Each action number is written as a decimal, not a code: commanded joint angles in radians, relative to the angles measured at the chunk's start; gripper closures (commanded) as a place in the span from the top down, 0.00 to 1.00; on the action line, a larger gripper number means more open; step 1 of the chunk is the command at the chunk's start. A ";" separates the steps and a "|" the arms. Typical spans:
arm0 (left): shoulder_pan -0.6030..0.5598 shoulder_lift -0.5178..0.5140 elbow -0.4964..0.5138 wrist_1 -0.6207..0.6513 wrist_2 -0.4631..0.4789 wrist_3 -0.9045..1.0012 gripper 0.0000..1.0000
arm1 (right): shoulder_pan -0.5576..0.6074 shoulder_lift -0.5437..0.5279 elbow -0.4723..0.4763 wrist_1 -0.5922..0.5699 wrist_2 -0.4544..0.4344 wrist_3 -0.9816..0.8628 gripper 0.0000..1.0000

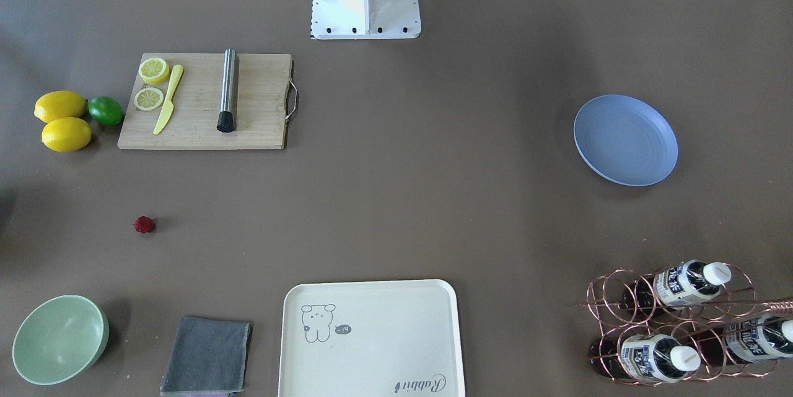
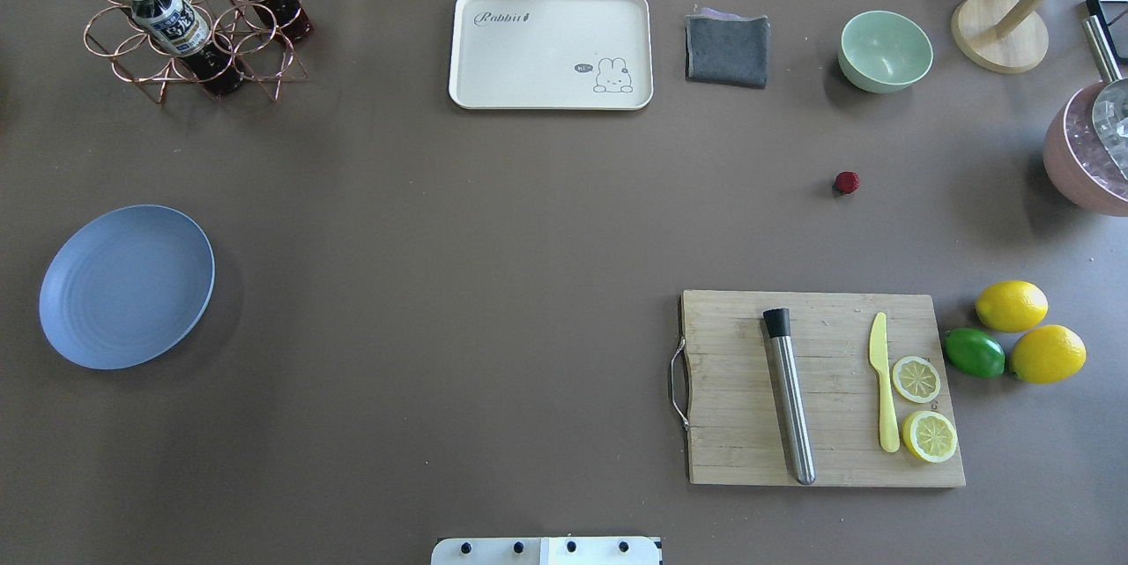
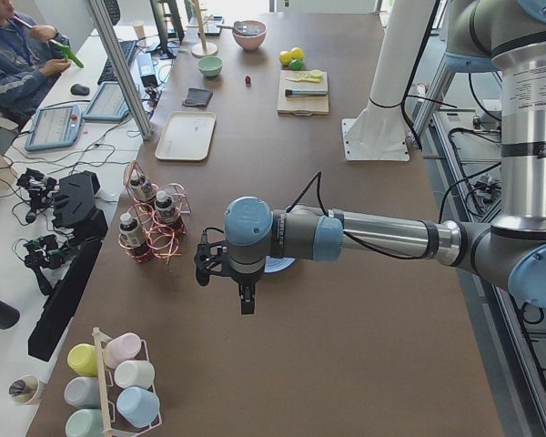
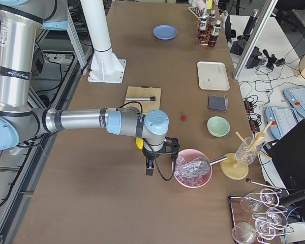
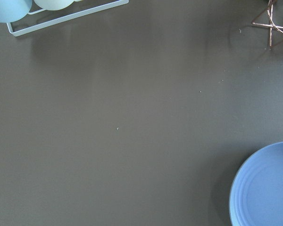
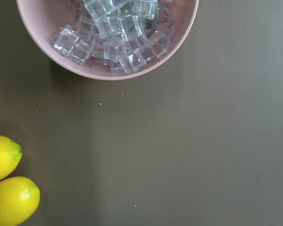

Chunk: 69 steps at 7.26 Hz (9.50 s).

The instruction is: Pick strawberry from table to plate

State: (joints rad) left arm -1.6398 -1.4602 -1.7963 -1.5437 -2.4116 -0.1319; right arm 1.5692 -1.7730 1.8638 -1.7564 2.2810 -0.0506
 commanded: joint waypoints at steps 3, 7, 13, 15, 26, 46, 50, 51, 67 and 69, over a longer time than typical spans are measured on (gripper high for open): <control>0.000 0.000 -0.029 -0.036 -0.007 0.000 0.98 | 0.000 0.007 0.011 0.064 0.000 -0.011 1.00; -0.018 0.001 -0.034 -0.228 -0.007 -0.011 0.98 | 0.000 0.009 0.014 0.163 0.050 -0.005 1.00; -0.018 -0.046 0.065 -0.418 -0.014 -0.005 0.98 | 0.017 -0.019 -0.057 0.487 0.104 0.018 1.00; 0.076 -0.065 0.093 -0.523 -0.008 -0.015 0.98 | 0.003 -0.006 -0.049 0.495 0.130 0.116 1.00; 0.575 0.052 0.388 -1.231 0.187 -0.787 0.95 | -0.359 0.018 -0.021 0.816 -0.017 0.749 0.98; 0.707 -0.340 0.351 -1.187 0.181 -1.310 0.00 | -0.359 0.014 -0.020 0.819 -0.014 0.750 0.98; 0.946 -0.580 0.288 -0.827 0.458 -1.310 0.00 | -0.359 0.012 -0.023 0.819 -0.014 0.750 0.98; 1.010 -0.597 0.294 -0.816 0.529 -1.310 0.00 | -0.359 0.013 -0.023 0.819 -0.014 0.750 0.98; 0.589 -0.091 0.005 -0.723 0.140 -0.722 0.98 | -0.704 0.358 -0.143 0.664 -0.311 0.996 0.99; 0.584 -0.083 0.003 -0.725 0.140 -0.707 0.98 | -0.735 0.411 -0.239 0.678 -0.337 0.988 0.98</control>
State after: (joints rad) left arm -1.0451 -1.5544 -1.7914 -2.2672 -2.2662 -0.8574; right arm 0.8578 -1.3955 1.6812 -1.0839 1.9632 0.9416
